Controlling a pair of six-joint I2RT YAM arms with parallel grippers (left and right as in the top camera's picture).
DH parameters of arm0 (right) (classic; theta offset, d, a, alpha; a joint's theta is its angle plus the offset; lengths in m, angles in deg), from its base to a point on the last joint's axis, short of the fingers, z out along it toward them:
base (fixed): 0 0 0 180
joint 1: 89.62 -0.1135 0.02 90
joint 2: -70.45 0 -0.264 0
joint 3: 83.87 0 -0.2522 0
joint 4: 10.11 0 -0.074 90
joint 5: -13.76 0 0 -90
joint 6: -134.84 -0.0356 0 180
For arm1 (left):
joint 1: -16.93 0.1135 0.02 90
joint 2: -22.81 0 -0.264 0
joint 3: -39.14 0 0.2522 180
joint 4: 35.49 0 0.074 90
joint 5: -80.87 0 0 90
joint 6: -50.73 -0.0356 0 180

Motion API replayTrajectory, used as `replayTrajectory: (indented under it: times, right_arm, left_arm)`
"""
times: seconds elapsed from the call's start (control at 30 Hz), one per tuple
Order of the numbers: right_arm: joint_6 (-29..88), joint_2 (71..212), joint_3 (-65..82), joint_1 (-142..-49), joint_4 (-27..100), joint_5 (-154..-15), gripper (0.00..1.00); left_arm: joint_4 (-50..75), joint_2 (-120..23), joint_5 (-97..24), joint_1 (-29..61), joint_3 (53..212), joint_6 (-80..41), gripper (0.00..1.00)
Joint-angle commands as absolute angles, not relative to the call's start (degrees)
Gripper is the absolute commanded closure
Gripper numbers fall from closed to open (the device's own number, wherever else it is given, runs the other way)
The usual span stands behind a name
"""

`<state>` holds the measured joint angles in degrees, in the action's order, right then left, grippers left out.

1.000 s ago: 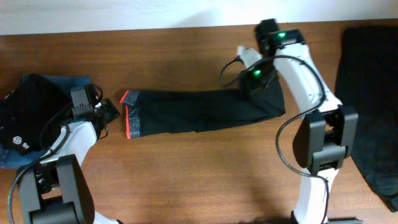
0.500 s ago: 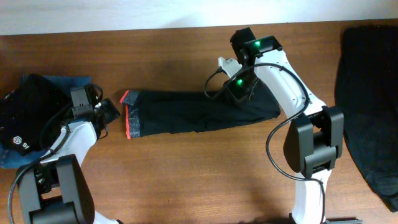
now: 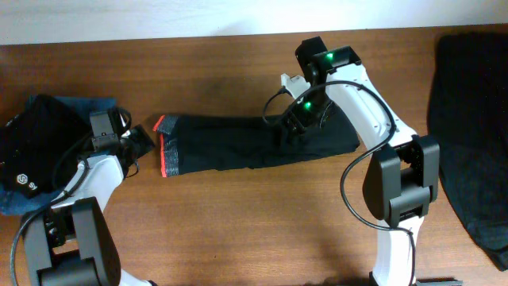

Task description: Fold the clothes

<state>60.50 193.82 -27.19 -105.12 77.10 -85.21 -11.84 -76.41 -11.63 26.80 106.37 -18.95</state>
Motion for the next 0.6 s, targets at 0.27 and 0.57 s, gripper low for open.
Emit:
replayTrajectory:
  times: [0.27,0.57]
  right_arm:
    - [60.9,193.8,-25.1,-104.1,76.3,-84.6,0.35]
    - [60.9,193.8,-22.7,-104.1,75.2,-84.6,0.35]
  left_arm:
    - [-11.6,-77.5,-29.8,27.1,107.2,-19.6,0.29]
    - [-12.5,-80.4,-37.1,27.1,107.2,-19.0,0.25]
